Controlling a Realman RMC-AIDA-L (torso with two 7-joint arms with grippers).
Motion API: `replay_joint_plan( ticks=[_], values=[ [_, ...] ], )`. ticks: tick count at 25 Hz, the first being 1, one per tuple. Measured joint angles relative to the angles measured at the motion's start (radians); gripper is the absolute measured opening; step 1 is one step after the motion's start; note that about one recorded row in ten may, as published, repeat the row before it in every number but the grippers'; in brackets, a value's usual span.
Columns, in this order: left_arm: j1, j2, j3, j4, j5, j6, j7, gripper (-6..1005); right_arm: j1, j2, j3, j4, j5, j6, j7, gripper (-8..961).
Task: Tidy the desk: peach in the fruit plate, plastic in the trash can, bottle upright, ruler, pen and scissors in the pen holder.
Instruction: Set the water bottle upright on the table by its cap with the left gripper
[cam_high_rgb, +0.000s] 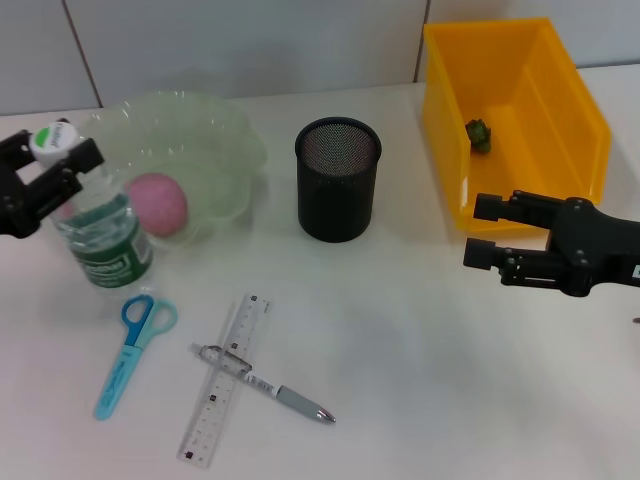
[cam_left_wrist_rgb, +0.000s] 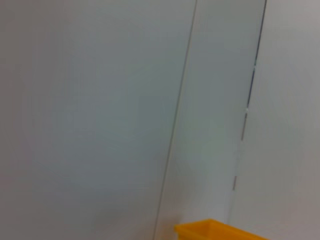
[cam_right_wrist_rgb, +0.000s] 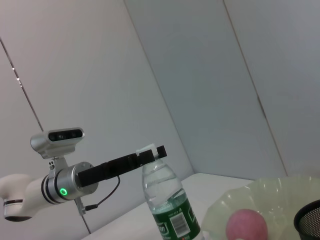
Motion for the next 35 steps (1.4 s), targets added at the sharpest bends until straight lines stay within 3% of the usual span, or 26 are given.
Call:
replay_joint_plan(
  ticks=[15, 24, 35],
  values=[
    [0.022, 0.024, -0.042, 0.004, 0.004, -0.006, 0.002, 483, -0.001, 0.004, 0.001, 0.007, -0.001, -0.001, -0.005, 810],
    [0.020, 0.021, -0.042, 0.005, 0.010, -0.014, 0.008, 485, 0.008, -0.001, 0.000, 0.018, -0.001, -0.004, -0.004, 810],
    [0.025, 0.003, -0.053, 0.001, 0.007, -0.065, 0.051, 488, 0.007, -0.001, 0.000, 0.018, -0.001, -0.005, 0.000, 809]
  ],
)
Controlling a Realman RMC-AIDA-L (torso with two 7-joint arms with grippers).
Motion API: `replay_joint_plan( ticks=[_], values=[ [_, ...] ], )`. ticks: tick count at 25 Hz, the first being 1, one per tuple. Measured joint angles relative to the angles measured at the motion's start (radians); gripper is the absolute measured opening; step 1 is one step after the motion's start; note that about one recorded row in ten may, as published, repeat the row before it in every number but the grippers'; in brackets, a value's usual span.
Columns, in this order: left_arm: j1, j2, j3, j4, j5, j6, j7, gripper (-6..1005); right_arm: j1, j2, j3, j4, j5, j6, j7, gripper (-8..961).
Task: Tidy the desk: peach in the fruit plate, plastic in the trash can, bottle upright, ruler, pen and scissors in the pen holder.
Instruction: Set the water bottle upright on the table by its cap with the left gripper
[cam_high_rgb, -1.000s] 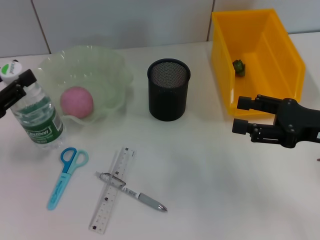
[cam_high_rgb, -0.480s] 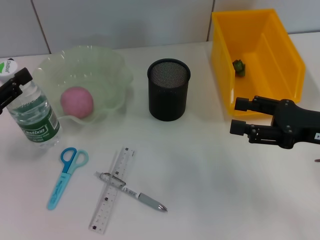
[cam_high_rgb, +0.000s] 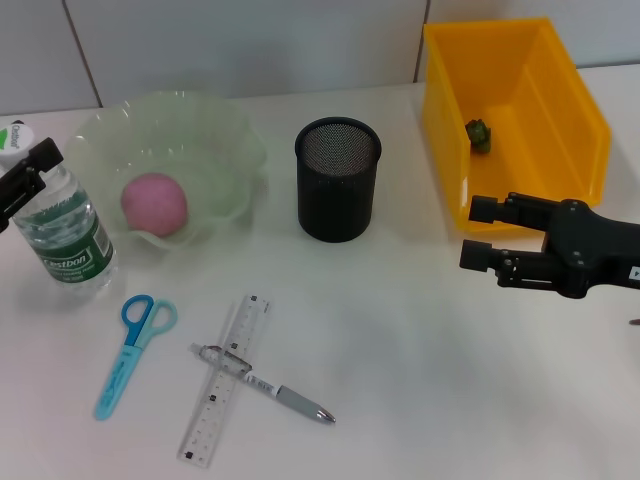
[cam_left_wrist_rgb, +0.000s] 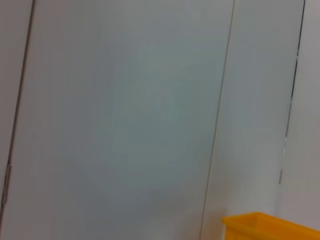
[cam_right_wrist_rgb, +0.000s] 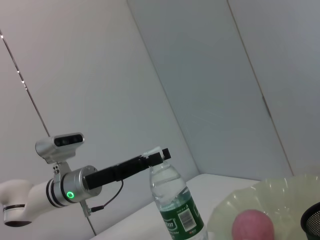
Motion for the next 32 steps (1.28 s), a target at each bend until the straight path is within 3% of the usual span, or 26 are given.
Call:
replay_joint_plan(
  ticks=[13, 32],
  values=[
    [0.007, -0.034, 0.000, -0.012, 0.003, -0.047, 0.054, 492, 0.004, 0.002, -0.001, 0.002, 0.001, -0.001, 0.013, 809],
    [0.004, -0.047, 0.000, -0.048, -0.002, -0.085, 0.069, 497, 0.013, 0.004, 0.000, 0.002, 0.001, -0.001, 0.021, 809]
  ],
)
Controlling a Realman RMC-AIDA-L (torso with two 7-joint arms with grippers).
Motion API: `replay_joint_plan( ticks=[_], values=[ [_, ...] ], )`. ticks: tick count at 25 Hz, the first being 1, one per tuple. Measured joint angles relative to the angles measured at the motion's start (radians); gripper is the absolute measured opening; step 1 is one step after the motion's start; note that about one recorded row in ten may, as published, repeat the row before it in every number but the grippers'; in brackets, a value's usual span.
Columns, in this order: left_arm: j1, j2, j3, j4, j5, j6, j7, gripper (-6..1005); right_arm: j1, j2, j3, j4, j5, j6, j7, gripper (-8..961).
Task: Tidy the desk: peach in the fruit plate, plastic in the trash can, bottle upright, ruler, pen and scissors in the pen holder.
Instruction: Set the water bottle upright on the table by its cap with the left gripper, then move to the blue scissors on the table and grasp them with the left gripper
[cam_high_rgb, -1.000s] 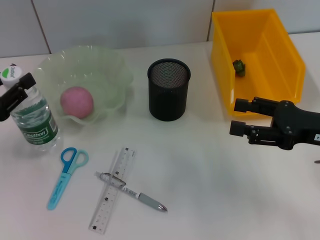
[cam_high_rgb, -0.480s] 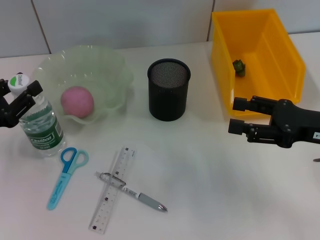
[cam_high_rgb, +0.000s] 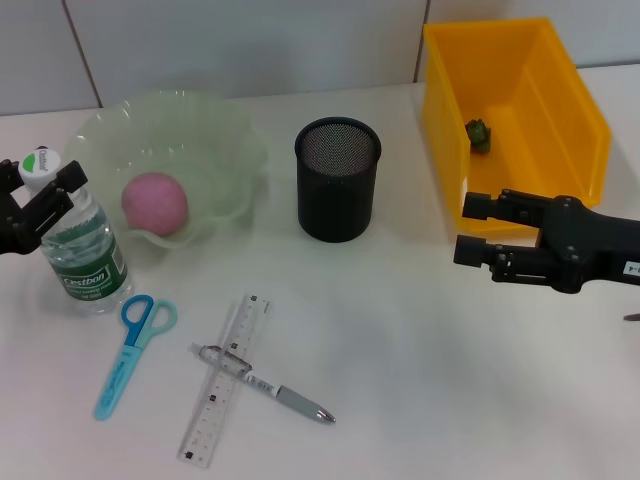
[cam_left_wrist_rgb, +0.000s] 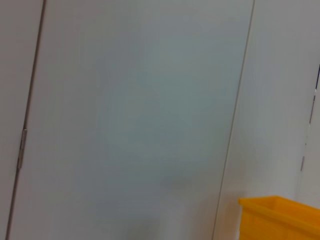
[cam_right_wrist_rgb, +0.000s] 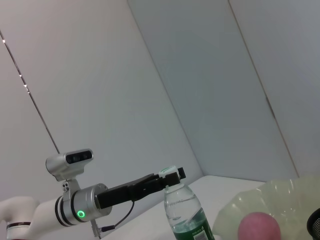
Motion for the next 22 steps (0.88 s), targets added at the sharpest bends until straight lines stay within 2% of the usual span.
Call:
replay_joint_plan(
  ticks=[11, 20, 22],
  values=[
    [0.002, 0.001, 0.000, -0.002, 0.001, 0.010, -0.015, 499, 0.002, 0.002, -0.001, 0.000, 0.000, 0.001, 0.006, 810],
    [0.009, 0.014, 0.000, 0.005, 0.002, 0.059, -0.030, 500, 0.002, 0.002, -0.002, 0.001, 0.000, 0.002, 0.006, 809],
    [0.014, 0.015, 0.000, 0.007, 0.003, 0.074, -0.030, 558, 0.002, 0.001, -0.002, 0.001, 0.000, 0.002, 0.006, 809]
  ],
)
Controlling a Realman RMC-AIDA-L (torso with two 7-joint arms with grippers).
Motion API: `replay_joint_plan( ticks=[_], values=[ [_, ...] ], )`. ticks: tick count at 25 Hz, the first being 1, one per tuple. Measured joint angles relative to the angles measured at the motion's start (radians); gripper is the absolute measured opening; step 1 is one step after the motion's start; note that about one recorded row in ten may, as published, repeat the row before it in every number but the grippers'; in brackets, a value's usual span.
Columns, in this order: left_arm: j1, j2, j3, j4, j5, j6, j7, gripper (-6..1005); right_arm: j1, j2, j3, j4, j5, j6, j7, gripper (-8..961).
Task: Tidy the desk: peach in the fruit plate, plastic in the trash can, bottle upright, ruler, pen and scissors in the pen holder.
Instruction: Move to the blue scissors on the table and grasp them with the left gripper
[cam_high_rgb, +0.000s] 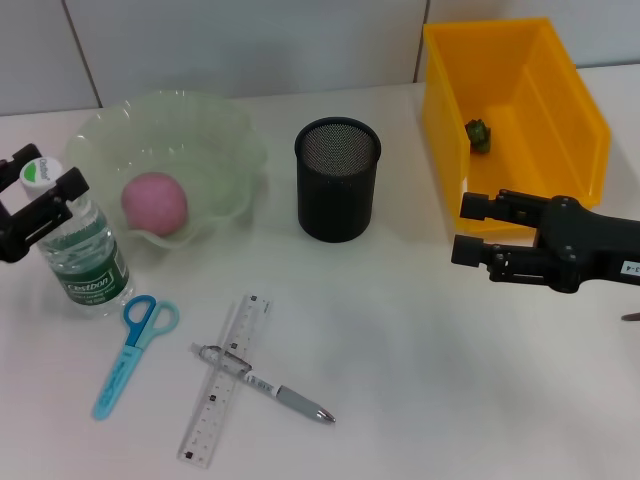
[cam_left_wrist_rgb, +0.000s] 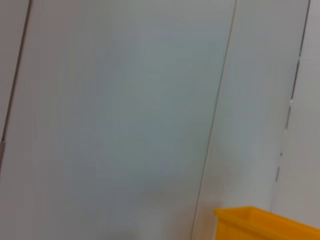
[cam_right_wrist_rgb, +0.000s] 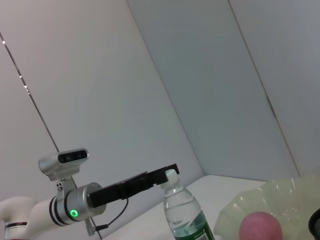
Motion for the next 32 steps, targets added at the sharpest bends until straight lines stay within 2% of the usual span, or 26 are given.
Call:
replay_joint_plan(
  ticks=[4, 14, 21, 26, 27, 28, 29, 30, 32],
  values=[
    [0.032, 0.013, -0.011, 0.026, -0.005, 0.068, -0.033, 673, 0.001, 0.000, -0.002, 0.001, 0.000, 0.000, -0.001, 810],
    [0.086, 0.032, -0.029, 0.107, -0.006, 0.185, -0.128, 818, 0.001, 0.000, -0.003, 0.004, 0.000, 0.000, -0.006, 809],
    [0.098, 0.053, -0.013, 0.169, 0.035, 0.340, -0.271, 816, 0.001, -0.003, -0.006, 0.004, 0.000, -0.020, -0.007, 810],
    [0.096, 0.048, -0.010, 0.192, 0.069, 0.361, -0.312, 814, 0.002, -0.013, -0.007, 0.004, -0.013, -0.050, -0.003, 810],
    [0.088, 0.038, 0.001, 0.212, 0.106, 0.370, -0.350, 814, 0.002, -0.018, -0.006, 0.004, -0.027, -0.059, -0.002, 810],
    [0.088, 0.038, 0.001, 0.212, 0.106, 0.370, -0.350, 813, 0.002, -0.018, -0.006, 0.004, -0.027, -0.059, -0.002, 810],
    [0.072, 0.020, 0.046, 0.230, 0.138, 0.376, -0.382, 813, 0.002, -0.019, -0.004, 0.004, -0.040, -0.062, -0.002, 810],
    [0.066, 0.013, 0.065, 0.234, 0.140, 0.378, -0.389, 813, 0.002, -0.021, -0.002, 0.004, -0.055, -0.065, -0.002, 810],
    [0.059, 0.007, 0.084, 0.237, 0.141, 0.378, -0.398, 813, 0.000, -0.022, 0.001, 0.003, -0.085, -0.068, -0.002, 809]
  ],
)
